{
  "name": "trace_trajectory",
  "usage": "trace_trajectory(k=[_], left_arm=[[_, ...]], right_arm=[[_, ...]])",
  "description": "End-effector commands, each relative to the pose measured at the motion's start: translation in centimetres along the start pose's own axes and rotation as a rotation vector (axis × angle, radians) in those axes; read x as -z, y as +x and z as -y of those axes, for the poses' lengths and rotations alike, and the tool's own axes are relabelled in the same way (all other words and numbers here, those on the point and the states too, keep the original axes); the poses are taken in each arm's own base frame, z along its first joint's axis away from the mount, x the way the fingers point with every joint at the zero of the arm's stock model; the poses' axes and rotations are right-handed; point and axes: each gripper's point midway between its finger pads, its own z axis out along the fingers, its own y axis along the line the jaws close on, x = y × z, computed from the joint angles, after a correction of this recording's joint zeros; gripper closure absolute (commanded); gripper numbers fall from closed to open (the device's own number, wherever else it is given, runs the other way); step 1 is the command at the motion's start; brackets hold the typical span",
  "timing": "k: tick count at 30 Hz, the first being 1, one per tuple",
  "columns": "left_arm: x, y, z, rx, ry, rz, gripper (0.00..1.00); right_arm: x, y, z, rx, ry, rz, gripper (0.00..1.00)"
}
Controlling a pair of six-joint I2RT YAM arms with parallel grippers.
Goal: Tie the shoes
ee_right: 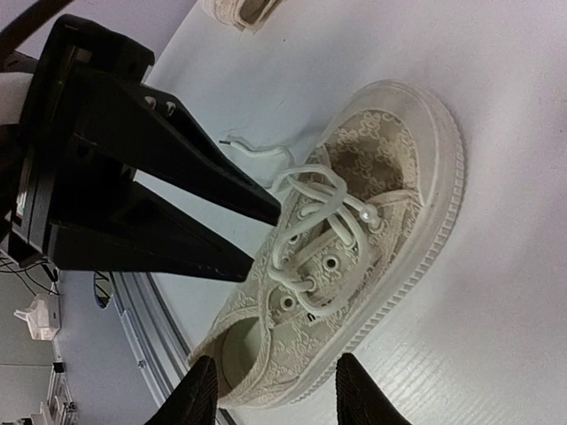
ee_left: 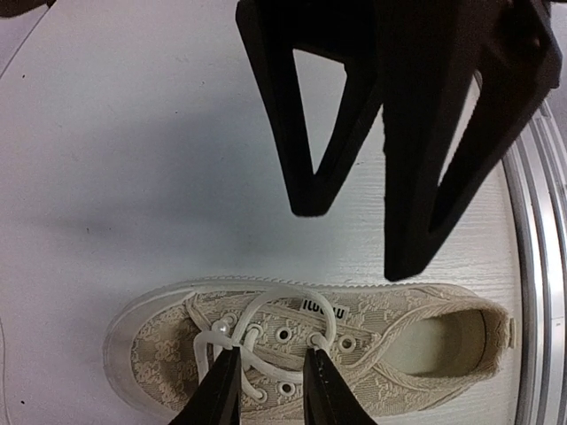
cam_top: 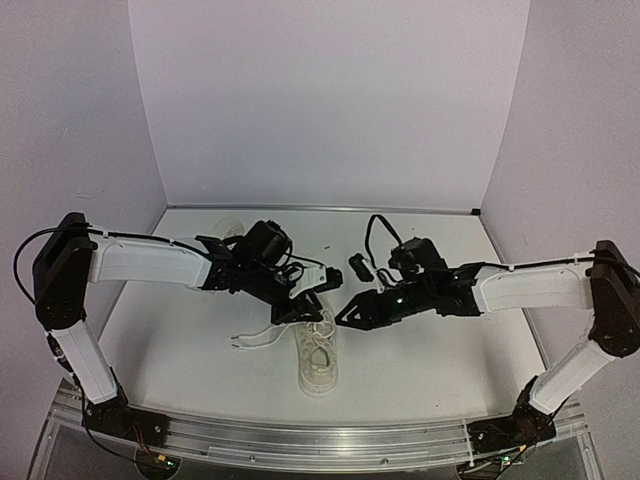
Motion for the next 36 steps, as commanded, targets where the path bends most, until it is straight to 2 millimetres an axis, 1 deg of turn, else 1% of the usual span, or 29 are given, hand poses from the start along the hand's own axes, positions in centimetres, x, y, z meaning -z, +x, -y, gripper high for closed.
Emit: trace_trajectory(k=[1, 5, 8, 11, 13, 14, 16, 19, 23, 24, 27, 28, 30, 33, 36], left_arm=[[1.2, -0.7, 0.2, -0.013, -0.002, 0.028, 0.74], [1.4, -0.4, -0.1, -0.004, -0.017, 0.025, 0.76], [2.6, -0.1, -1.0, 0.039, -0.047, 0.041, 0.76], [4.5, 0.2, -1.6, 0.059, -0.09, 0.064, 0.76], [5.4, 0.5, -2.1, 0.064, -0.131, 0.073, 0.75], [5.8, 0.4, -2.3, 0.069, -0.145, 0.076, 0.75], [6.1, 0.3, -2.6, 0.078, -0.153, 0.069, 0.74], [6.5, 0.2, -2.8, 0.086, -0.168, 0.061, 0.73], [7.0, 0.5, -2.8, 0.091, -0.191, 0.056, 0.72], [7.1, 0.6, -2.8, 0.093, -0.195, 0.053, 0.71], [7.3, 0.8, -2.8, 0.097, -0.206, 0.044, 0.71], [7.3, 1.0, -2.9, 0.099, -0.211, 0.039, 0.71], [7.3, 1.2, -3.0, 0.1, -0.218, 0.03, 0.71], [7.2, 1.3, -3.2, 0.103, -0.227, 0.023, 0.71], [7.1, 1.4, -3.4, 0.108, -0.231, 0.017, 0.71]], right_arm=[[-1.2, -2.4, -2.5, 0.041, -0.06, 0.04, 0.57], [-2.3, -3.0, -2.6, 0.029, -0.057, 0.034, 0.57], [-2.8, -3.4, -2.1, 0.004, -0.036, 0.036, 0.58], [-3.4, -3.7, -1.5, -0.012, -0.005, 0.032, 0.59], [-4.2, -3.7, -1.0, -0.023, 0.013, 0.014, 0.6], [-4.7, -3.5, -0.7, -0.03, 0.021, 0.0, 0.6], [-5.3, -4.0, -0.5, -0.037, 0.035, -0.008, 0.61], [-6.1, -4.0, 0.6, -0.054, 0.093, -0.036, 0.6], [-6.7, -4.6, 1.3, -0.054, 0.142, -0.051, 0.6], [-6.8, -4.6, 1.3, -0.054, 0.145, -0.057, 0.62], [-6.9, -4.4, 1.2, -0.05, 0.139, -0.073, 0.71], [-6.8, -4.4, 1.2, -0.048, 0.137, -0.077, 0.72], [-6.7, -4.1, 1.4, -0.047, 0.149, -0.085, 0.71], [-6.7, -3.6, 1.9, -0.043, 0.168, -0.099, 0.62], [-7.1, -3.3, 1.9, -0.044, 0.156, -0.122, 0.62]])
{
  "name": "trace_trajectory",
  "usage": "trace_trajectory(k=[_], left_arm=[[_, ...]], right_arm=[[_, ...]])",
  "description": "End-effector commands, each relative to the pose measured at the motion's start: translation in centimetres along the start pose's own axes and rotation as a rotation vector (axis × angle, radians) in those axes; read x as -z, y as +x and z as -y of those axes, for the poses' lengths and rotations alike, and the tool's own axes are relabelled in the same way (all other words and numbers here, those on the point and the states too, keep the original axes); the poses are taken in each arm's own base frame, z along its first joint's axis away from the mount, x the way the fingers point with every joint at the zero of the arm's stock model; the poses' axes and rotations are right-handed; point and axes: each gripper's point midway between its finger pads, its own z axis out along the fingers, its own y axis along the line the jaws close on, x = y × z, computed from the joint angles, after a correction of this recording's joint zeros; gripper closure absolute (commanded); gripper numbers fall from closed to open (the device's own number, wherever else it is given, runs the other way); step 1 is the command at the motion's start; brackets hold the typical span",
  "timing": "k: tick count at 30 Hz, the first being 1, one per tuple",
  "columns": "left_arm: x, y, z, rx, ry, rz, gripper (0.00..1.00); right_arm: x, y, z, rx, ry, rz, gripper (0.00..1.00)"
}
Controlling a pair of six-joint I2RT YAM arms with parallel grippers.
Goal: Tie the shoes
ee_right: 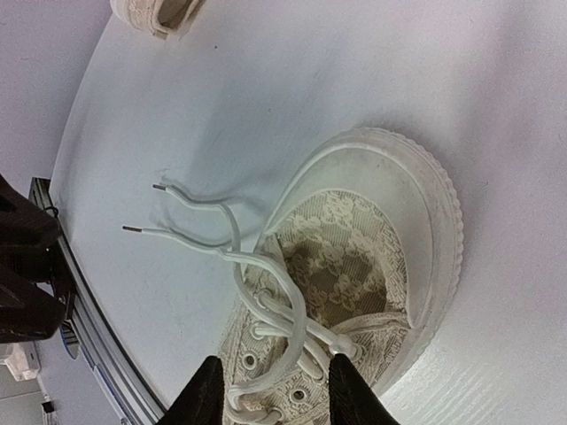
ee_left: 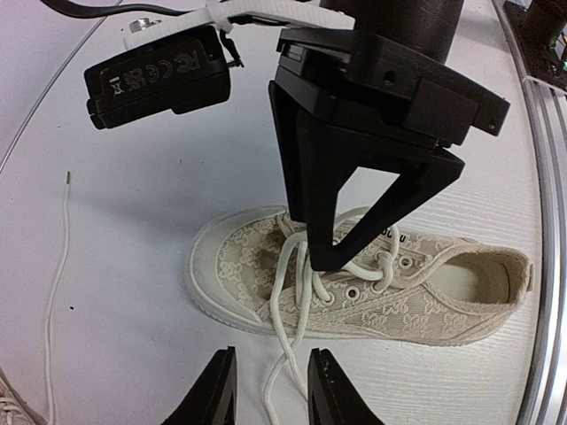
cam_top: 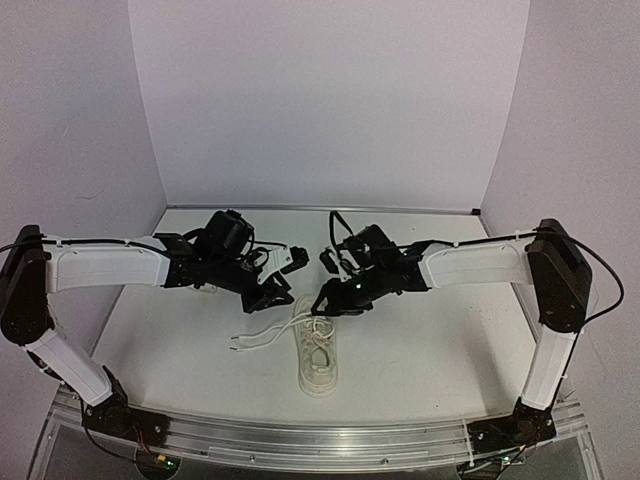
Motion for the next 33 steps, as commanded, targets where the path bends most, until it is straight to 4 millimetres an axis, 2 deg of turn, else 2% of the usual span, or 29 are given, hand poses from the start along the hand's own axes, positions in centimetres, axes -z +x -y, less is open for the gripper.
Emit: trace_trajectory(k=[1, 8, 9, 13, 16, 21, 25, 33], left_arm=[[0.7, -0.7, -0.6, 0.003, -0.035, 0.012, 0.7], [0.3, 2.6, -1.2, 0.036, -0.049, -0.154, 0.7], [0.5, 3.1, -1.2, 0.041, -0.047, -0.178, 0.7], [1.6, 5.2, -1.4, 0.047, -0.05, -0.259, 0.7], [1.7, 6.9, -1.7, 0.059, -0.043, -0.329, 0.7], [0.4, 9.6, -1.7, 0.082, -0.024, -0.437, 0.7], [-0.7, 10.4, -1.8, 0.093, -0.002, -0.461, 0.67], [-2.7, 13.2, -1.3, 0.114, 0.053, -0.552, 0.66]], right_arm=[[-0.5, -0.2, -0.3, 0.022, -0.003, -0.023, 0.65], [0.8, -0.3, -1.1, 0.038, -0.018, -0.009, 0.98], [1.1, -0.3, -1.1, 0.039, -0.018, -0.006, 1.0], [2.8, 0.0, -1.2, 0.045, -0.009, 0.023, 1.0], [3.8, 0.4, -1.1, 0.054, 0.0, 0.039, 1.0], [4.6, 1.2, -0.9, 0.058, -0.003, 0.049, 1.0], [4.6, 1.7, -0.8, 0.053, -0.013, 0.046, 1.0], [4.8, 2.1, -0.5, 0.043, -0.01, 0.055, 1.0]])
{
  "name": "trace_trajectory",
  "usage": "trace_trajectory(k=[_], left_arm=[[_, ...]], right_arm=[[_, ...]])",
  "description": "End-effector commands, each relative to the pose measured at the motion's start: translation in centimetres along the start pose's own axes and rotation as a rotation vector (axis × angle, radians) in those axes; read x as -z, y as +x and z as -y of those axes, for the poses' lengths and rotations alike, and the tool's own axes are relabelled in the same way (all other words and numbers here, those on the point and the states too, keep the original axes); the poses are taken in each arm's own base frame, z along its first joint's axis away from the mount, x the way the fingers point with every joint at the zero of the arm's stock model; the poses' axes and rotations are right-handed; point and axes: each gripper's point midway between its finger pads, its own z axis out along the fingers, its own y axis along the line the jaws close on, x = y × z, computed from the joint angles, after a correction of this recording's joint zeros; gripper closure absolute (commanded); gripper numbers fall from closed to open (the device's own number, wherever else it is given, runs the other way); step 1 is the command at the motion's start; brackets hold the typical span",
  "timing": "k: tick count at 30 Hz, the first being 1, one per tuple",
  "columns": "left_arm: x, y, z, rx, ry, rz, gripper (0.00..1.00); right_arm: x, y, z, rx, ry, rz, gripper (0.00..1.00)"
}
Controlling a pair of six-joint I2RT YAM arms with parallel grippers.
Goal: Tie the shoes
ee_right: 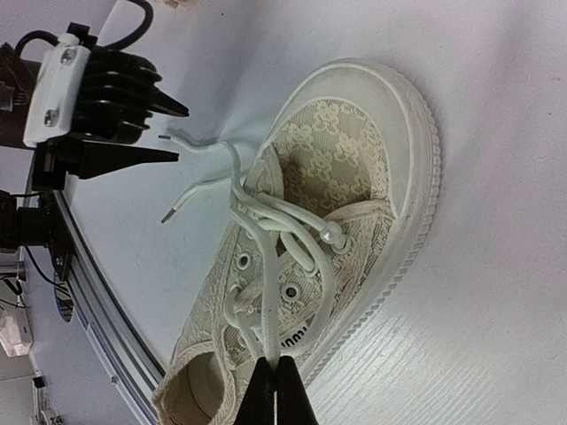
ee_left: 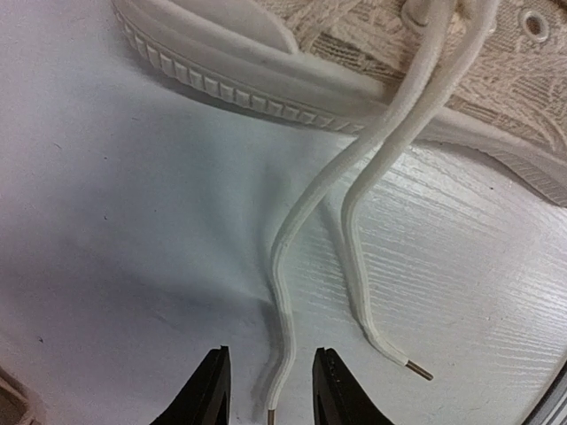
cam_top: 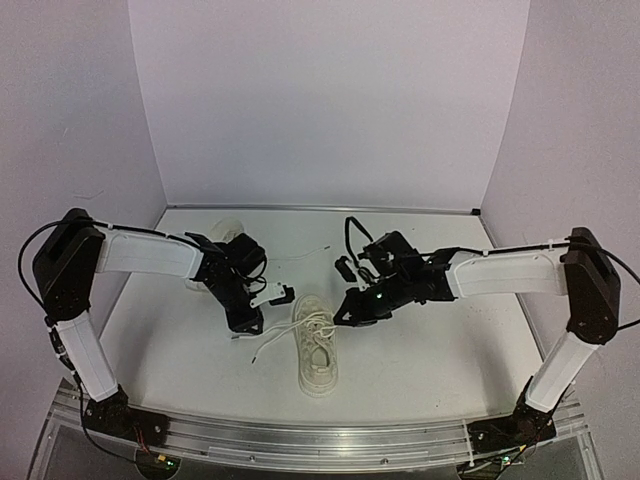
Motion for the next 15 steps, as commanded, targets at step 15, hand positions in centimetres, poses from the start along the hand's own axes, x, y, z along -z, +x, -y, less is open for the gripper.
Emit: trace_trajectory(k=[15], left_arm=[[3.4, -3.1, -1.2, 0.062, -0.036, 0.089, 1.0]], right_arm=[[0.6, -1.7, -0.6, 0.005, -0.005, 0.08, 1.0]])
